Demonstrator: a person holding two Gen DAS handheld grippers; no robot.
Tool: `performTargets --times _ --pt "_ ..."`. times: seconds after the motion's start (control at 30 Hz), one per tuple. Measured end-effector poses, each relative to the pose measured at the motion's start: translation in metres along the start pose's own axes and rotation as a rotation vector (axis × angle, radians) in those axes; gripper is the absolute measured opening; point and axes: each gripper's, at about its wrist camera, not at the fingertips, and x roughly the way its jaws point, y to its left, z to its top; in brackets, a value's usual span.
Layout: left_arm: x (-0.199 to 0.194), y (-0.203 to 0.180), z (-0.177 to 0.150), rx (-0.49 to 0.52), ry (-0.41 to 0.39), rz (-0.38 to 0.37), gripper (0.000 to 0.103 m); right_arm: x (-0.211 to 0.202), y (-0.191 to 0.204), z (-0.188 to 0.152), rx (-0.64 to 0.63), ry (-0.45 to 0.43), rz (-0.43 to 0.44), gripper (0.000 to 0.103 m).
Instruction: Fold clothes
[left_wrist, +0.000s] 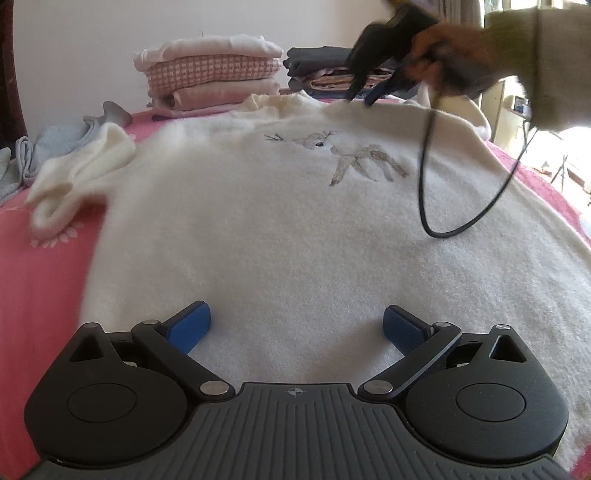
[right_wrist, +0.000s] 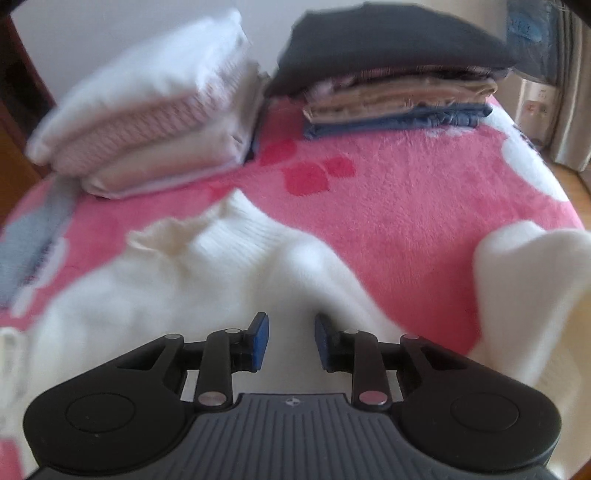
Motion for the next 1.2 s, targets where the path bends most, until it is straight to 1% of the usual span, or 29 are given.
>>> performTargets --times 0.1,0.17,0.27,0.3,0.33,0.37,0.47,0.6,0.7,0.73,0.77,0.8,0.87,0.97,1.03,1.1,1.13,1.17,1.2 --pt "0.000 0.000 0.001 -0.002 0.001 0.002 0.102 -0.041 -0.006 -0.017 -0.051 0.018 0.021 0.031" --pt "0.000 0.000 0.001 -0.005 0.000 0.004 0.102 -0.053 -0.008 -0.038 -0.097 0.086 0.010 0.031" --pt "-0.001 -0.001 0.000 0.000 -0.003 0.008 0.102 -0.052 -0.014 -0.071 -0.192 0.155 -0.101 0.030" --pt "-0.001 0.000 0.000 -0.002 -0.003 0.009 0.102 -0.047 -0.021 -0.075 -0.214 0.145 -0.151 0.029" --pt "-0.002 0.001 -0.001 -0.003 -0.005 0.010 0.102 -0.042 -0.027 -0.078 -0.235 0.132 -0.202 0.020" --pt "-0.002 0.001 -0.001 -0.003 -0.008 0.011 0.102 -0.036 -0.038 -0.073 -0.194 0.129 -0.200 0.008" --pt "-0.004 0.000 -0.004 0.006 -0.016 0.017 0.102 -0.021 -0.062 -0.056 -0.028 0.114 -0.164 0.004" --pt "-0.005 0.000 -0.005 0.001 -0.021 0.020 0.102 -0.023 -0.069 -0.054 0.054 0.088 -0.143 0.003" --pt "-0.005 -0.001 -0.006 -0.002 -0.024 0.021 0.102 -0.035 -0.073 -0.055 0.137 0.094 -0.113 0.004" --pt "-0.005 0.000 -0.006 -0.003 -0.025 0.021 0.102 -0.041 -0.070 -0.055 0.163 0.091 -0.100 0.011" --pt "-0.005 0.000 -0.006 -0.003 -0.027 0.021 0.102 -0.048 -0.066 -0.055 0.170 0.084 -0.080 0.017" --pt "-0.005 -0.001 -0.006 -0.003 -0.029 0.022 0.102 -0.055 -0.057 -0.057 0.152 0.076 -0.058 0.019" --pt "-0.006 -0.001 -0.007 -0.007 -0.031 0.024 0.102 -0.059 -0.034 -0.060 0.069 0.089 -0.027 0.021" --pt "-0.006 -0.001 -0.007 -0.010 -0.033 0.026 0.102 -0.037 0.000 -0.066 -0.031 0.139 0.003 0.021" --pt "-0.006 0.000 -0.008 -0.009 -0.039 0.025 0.102 -0.012 0.009 -0.065 -0.065 0.165 -0.007 0.020" --pt "-0.007 0.000 -0.010 -0.009 -0.048 0.024 0.102 0.008 0.007 -0.061 -0.114 0.132 -0.070 0.016" --pt "-0.007 0.000 -0.011 -0.008 -0.051 0.024 0.102 0.010 0.000 -0.055 -0.095 0.099 -0.092 0.015" --pt "-0.008 0.000 -0.011 -0.008 -0.052 0.025 0.102 0.011 -0.007 -0.048 -0.068 0.063 -0.113 0.006" --pt "-0.008 0.000 -0.011 -0.008 -0.053 0.026 0.102 0.011 -0.017 -0.041 0.000 0.042 -0.111 0.003"
